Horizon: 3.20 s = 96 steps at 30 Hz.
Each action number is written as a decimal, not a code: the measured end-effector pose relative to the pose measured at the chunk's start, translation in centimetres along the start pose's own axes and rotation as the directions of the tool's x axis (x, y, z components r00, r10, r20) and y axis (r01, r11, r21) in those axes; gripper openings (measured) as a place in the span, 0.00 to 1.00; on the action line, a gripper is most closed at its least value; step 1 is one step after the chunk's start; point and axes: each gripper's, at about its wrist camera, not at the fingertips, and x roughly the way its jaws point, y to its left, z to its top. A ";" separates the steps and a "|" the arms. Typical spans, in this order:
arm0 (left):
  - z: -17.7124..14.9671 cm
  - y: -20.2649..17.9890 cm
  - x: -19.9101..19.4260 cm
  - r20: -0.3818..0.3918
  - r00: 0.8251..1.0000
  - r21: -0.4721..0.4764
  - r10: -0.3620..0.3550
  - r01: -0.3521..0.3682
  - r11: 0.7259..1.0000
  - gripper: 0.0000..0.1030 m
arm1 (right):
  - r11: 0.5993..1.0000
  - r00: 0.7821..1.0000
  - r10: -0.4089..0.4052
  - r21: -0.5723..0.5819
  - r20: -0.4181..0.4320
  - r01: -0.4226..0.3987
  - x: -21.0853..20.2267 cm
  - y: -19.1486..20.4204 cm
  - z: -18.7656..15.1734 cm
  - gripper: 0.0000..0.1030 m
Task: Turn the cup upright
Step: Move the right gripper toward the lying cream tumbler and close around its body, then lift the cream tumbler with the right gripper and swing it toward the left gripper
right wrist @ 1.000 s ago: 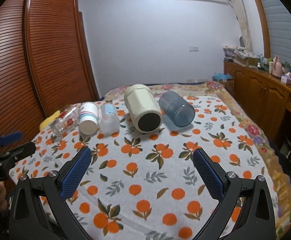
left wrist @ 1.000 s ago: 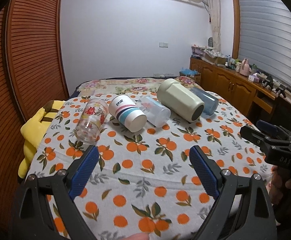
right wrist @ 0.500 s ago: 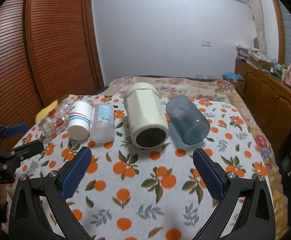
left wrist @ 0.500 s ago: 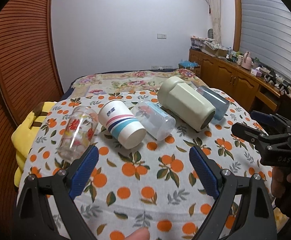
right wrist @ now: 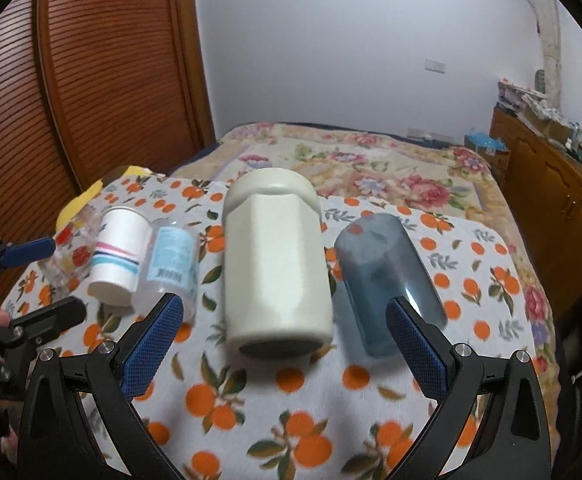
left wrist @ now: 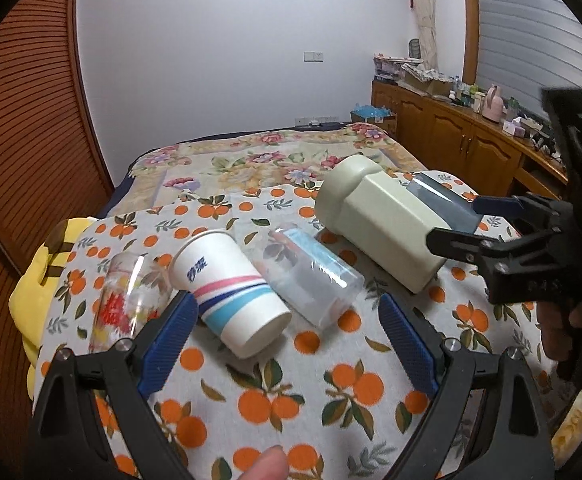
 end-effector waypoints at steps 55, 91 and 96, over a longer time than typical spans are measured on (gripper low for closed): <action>-3.2 0.3 -4.7 0.018 0.999 -0.021 -0.027 0.027 0.999 0.90 | 0.995 0.968 0.074 -0.041 -0.241 -0.087 0.0 3.1 -2.0 0.75; -7.3 0.6 -7.0 -0.009 1.000 -0.091 -0.020 0.019 0.996 0.90 | 0.990 0.960 0.135 0.003 -0.245 -0.138 -2.4 8.2 -8.0 0.78; -6.9 0.4 -6.9 -0.013 1.000 -0.096 -0.017 0.016 0.995 0.90 | 0.988 0.967 0.152 0.025 -0.205 -0.150 -3.9 7.6 -7.5 0.83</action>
